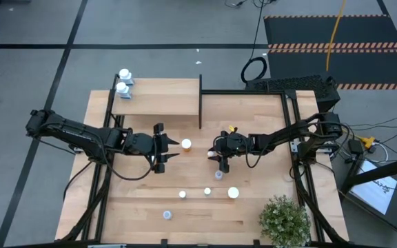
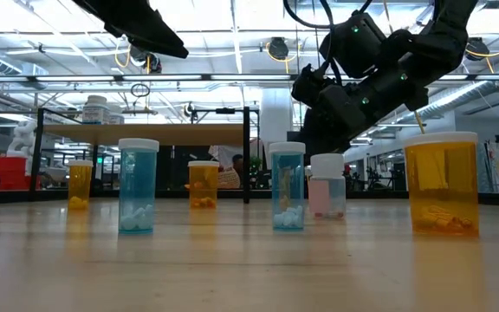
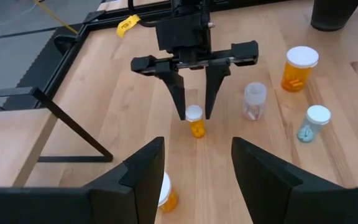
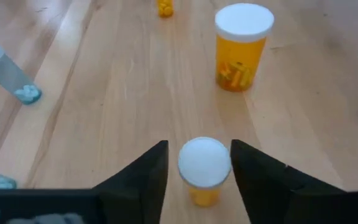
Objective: Pick and place medicine bottles onto shelf by color
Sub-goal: Put the right small orange pill bottle on the shelf
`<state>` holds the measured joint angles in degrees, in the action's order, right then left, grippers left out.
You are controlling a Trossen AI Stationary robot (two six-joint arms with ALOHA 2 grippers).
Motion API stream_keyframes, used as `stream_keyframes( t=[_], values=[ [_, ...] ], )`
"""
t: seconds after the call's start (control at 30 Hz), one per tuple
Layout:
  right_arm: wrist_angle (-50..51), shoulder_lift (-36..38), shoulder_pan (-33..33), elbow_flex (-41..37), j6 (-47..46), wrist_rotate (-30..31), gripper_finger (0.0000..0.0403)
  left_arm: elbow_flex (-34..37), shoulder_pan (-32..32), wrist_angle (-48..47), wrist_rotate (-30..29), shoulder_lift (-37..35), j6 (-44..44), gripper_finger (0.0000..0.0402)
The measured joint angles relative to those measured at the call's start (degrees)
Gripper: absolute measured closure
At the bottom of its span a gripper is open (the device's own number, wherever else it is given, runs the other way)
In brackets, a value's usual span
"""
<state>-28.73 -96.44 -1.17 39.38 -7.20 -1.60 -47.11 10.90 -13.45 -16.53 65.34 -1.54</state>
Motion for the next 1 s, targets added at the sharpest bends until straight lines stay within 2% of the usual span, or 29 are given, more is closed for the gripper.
stream_keyframes(
  t=[0.3,0.67,0.8,1.0],
  values=[
    [-0.2,0.1,0.0,0.0,0.6,0.0,0.0285,0.0,0.0,0.0,0.0,0.0,0.2,0.0215],
    [-0.5,5.5,0.0,1.0,0.0,0.2,0.0283,0.0,0.0,-0.1,0.0,-0.1,0.3,0.0215],
    [2.5,8.0,-0.2,4.0,0.1,0.2,0.0282,0.0,0.0,-0.9,0.0,-0.6,0.2,0.0215],
    [13.1,9.1,-1.6,13.0,2.5,0.1,0.0282,0.1,0.0,-3.4,0.0,-2.9,0.0,0.0215]
  ],
)
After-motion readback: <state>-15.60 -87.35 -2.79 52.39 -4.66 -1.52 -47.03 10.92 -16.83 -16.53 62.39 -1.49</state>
